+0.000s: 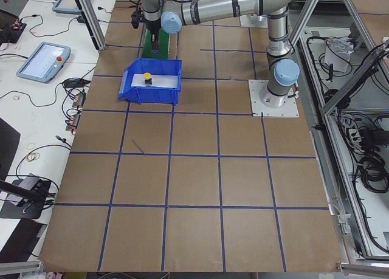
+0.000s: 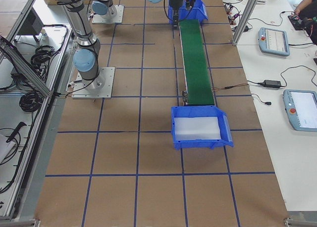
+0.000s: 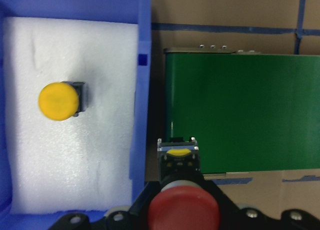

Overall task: Transport two buttons from left to right
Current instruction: 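Lift the red button and carry it over the green conveyor, then lower the red button onto the belt and open the left gripper, then move the left gripper back into the bin and grasp the yellow button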

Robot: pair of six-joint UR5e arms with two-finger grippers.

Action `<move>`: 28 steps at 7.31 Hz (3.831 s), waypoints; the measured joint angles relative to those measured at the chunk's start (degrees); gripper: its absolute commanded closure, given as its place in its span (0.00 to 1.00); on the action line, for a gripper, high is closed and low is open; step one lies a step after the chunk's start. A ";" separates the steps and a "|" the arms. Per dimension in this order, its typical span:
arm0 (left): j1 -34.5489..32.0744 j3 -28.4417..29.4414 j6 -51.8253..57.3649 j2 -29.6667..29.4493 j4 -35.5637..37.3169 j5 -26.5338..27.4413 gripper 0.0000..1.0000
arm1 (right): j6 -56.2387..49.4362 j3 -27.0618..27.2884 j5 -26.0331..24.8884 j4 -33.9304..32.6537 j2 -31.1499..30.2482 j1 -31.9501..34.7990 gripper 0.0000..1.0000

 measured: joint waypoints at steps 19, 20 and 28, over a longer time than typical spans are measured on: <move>0.00 0.80 -3.91 -0.42 2.19 0.48 0.00 | -0.54 0.13 -4.15 -1.98 1.28 -0.08 0.00; 2.09 0.85 -3.78 0.51 0.56 1.38 0.00 | -0.55 0.10 -4.14 -1.96 1.26 -0.14 0.00; 13.14 -0.83 7.84 -2.58 -0.92 1.71 0.00 | -0.53 0.07 -4.13 -1.93 1.22 -0.23 0.00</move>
